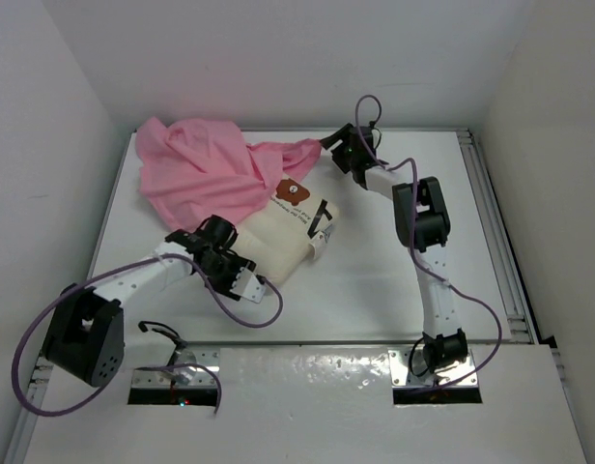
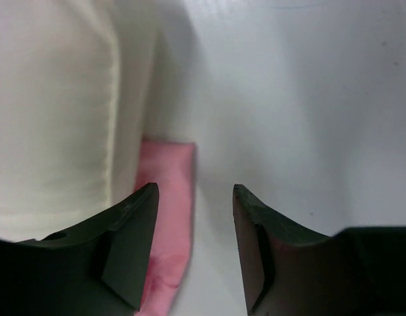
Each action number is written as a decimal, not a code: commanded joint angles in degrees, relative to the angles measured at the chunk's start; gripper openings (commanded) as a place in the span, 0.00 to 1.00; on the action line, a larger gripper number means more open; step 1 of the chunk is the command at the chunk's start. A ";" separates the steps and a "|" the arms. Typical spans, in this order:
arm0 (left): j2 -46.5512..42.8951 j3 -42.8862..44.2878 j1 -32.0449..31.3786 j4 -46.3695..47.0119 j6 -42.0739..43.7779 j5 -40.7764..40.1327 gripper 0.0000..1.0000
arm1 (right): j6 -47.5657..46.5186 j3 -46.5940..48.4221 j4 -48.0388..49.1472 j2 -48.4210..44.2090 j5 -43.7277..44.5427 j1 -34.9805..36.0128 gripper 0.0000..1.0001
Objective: Put the pillow into the pillowcase
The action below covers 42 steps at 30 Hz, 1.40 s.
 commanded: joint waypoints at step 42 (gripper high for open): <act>-12.36 -7.62 -0.45 -2.76 -5.95 3.90 0.00 | -1.61 -3.37 7.07 -1.96 -4.98 6.13 0.79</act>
